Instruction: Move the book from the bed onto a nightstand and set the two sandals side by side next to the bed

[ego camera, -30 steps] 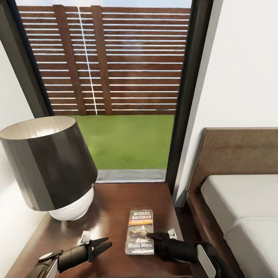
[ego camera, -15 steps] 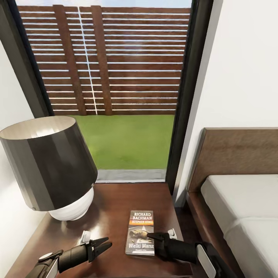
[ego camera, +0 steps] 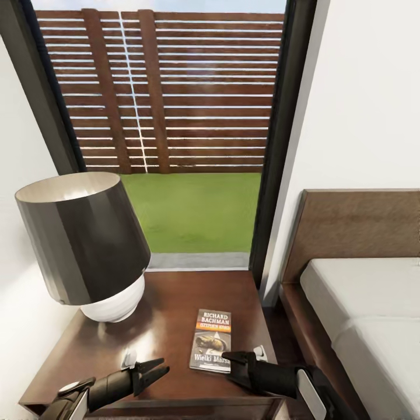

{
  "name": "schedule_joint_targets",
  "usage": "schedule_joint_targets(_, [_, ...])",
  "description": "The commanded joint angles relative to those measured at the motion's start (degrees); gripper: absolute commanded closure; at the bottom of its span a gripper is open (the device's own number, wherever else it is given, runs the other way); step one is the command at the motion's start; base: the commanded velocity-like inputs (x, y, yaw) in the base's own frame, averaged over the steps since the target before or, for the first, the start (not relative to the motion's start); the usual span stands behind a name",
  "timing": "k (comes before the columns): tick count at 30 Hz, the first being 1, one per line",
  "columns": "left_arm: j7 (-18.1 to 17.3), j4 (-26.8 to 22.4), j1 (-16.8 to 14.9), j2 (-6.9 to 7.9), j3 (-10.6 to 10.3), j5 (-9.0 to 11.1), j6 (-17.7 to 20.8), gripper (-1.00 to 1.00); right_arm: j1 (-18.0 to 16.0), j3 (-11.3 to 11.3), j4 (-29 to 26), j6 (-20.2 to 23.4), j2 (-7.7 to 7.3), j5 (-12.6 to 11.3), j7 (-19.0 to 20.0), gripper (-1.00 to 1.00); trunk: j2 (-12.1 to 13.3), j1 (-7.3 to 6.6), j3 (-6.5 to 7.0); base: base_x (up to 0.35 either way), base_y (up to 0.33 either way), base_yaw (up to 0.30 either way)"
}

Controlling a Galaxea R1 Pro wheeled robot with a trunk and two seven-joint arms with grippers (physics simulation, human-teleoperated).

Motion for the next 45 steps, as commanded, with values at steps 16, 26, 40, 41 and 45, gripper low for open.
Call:
schedule_joint_targets(16, [-0.15, 0.01, -0.02, -0.02, 0.05, 0.08, 0.60, -1.00, -0.03, -0.11, 0.02, 0.21, 0.01, 0.17, 0.24, -1.00, -0.02, -0.02, -0.05, -0.080, 0.000, 0.000])
schedule_joint_targets(26, [-0.13, 0.01, -0.02, -0.03, 0.05, 0.09, 0.60, -1.00, -0.03, -0.11, 0.02, 0.21, 0.01, 0.17, 0.21, -1.00, -0.02, -0.02, -0.05, -0.070, 0.000, 0.000])
schedule_joint_targets(40, [0.22, 0.03, -0.02, -0.09, -0.03, 0.08, 0.60, -1.00, -0.03, -0.11, 0.00, 0.22, 0.01, 0.17, 0.23, -1.00, -0.02, -0.02, -0.05, -0.209, 0.000, 0.000])
schedule_joint_targets(41, [0.22, 0.03, -0.02, -0.09, 0.00, 0.08, 0.60, -1.00, -0.03, -0.11, 0.01, 0.22, 0.01, 0.17, 0.24, -1.00, -0.02, -0.02, -0.05, -0.069, 0.000, 0.000])
schedule_joint_targets(45, [0.25, 0.03, -0.02, -0.09, 0.08, 0.08, 0.66, -1.00, -0.03, -0.11, 0.02, 0.21, 0.01, 0.17, 0.24, -1.00, -0.02, -0.02, -0.05, -0.027, 0.000, 0.000])
